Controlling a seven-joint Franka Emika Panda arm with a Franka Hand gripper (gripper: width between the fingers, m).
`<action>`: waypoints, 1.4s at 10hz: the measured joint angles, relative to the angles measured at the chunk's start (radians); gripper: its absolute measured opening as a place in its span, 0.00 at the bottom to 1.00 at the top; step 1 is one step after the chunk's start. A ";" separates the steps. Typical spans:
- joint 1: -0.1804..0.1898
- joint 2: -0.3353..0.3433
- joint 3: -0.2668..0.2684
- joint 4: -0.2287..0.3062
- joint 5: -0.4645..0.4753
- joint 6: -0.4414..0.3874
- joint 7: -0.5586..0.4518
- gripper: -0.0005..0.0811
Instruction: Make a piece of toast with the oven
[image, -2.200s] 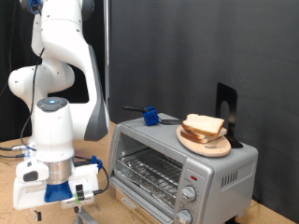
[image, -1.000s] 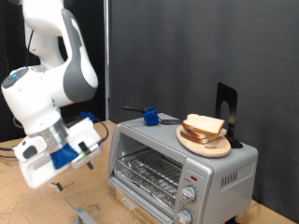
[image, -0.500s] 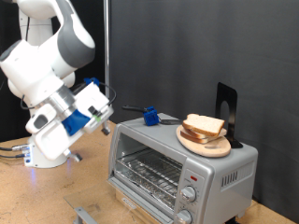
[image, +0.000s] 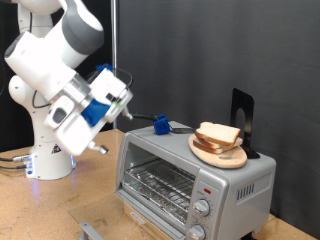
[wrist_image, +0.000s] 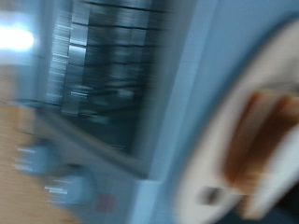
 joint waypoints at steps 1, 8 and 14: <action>0.010 -0.022 0.003 0.009 0.013 -0.052 -0.021 0.99; 0.027 -0.177 0.129 0.015 -0.278 -0.123 -0.122 0.99; 0.092 -0.282 0.186 0.052 -0.254 -0.294 -0.274 0.99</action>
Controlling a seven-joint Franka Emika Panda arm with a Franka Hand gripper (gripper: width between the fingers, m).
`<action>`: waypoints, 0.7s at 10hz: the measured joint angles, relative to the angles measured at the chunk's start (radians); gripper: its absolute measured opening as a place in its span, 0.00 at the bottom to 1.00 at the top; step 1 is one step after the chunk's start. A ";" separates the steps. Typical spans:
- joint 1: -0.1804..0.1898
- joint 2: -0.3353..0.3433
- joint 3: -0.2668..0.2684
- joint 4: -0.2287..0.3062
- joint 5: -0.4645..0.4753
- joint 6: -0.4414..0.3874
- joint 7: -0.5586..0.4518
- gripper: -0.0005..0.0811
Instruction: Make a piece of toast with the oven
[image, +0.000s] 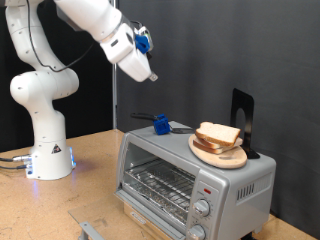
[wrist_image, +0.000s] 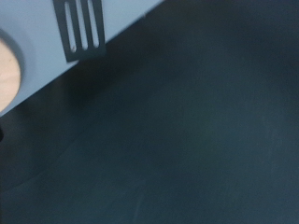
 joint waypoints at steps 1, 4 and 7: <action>-0.002 -0.032 0.030 -0.002 -0.052 0.000 0.010 0.99; -0.023 -0.105 0.076 -0.020 -0.150 0.048 0.012 0.99; -0.042 -0.135 0.090 -0.048 -0.166 0.139 0.035 0.99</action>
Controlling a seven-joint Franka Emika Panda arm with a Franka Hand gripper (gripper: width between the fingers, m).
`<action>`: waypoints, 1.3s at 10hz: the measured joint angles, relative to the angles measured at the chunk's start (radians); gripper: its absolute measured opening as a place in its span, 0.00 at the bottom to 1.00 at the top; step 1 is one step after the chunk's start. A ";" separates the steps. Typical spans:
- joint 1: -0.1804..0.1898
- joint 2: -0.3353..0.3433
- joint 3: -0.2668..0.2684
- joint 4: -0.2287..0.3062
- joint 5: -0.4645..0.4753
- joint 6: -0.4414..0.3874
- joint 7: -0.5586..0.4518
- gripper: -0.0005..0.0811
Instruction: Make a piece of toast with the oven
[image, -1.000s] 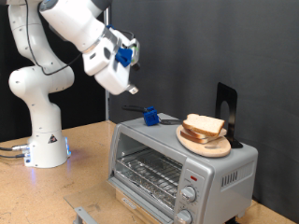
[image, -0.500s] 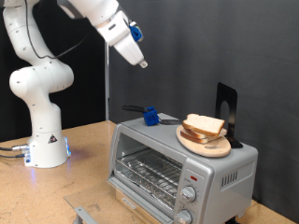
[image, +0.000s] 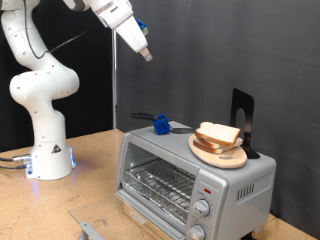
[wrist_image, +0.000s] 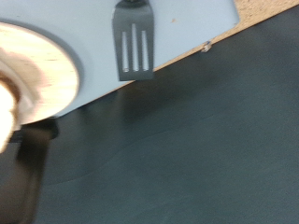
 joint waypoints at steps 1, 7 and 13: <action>0.000 0.002 0.001 -0.006 0.021 0.025 0.022 0.99; -0.010 0.050 0.063 -0.026 -0.148 0.042 0.057 0.99; -0.009 0.091 0.117 -0.122 -0.135 0.244 0.091 0.99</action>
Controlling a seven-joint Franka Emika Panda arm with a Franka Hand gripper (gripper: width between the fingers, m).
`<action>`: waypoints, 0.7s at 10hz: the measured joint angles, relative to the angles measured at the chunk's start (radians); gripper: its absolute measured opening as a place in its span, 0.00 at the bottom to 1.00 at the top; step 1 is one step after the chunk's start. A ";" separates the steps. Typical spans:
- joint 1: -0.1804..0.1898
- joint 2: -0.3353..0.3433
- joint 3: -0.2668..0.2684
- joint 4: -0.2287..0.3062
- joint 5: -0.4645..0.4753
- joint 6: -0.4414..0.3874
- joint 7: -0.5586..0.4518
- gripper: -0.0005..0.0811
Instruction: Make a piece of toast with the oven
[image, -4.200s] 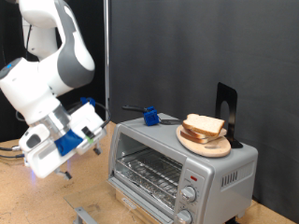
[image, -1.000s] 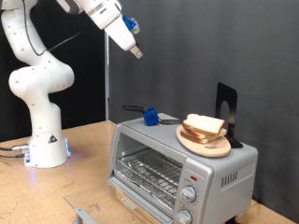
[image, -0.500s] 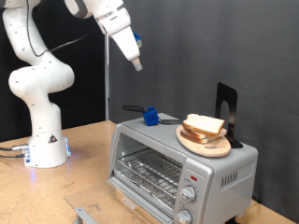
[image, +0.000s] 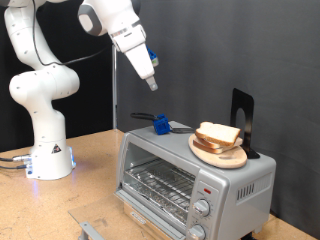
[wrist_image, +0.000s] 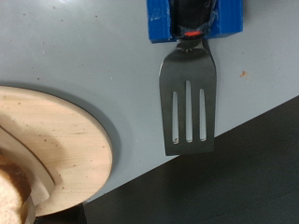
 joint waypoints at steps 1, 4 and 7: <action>0.002 0.002 0.005 -0.019 0.009 0.020 0.003 0.99; 0.003 0.028 0.025 -0.059 0.011 0.068 0.013 0.99; 0.008 0.069 0.053 -0.097 0.017 0.152 0.013 0.99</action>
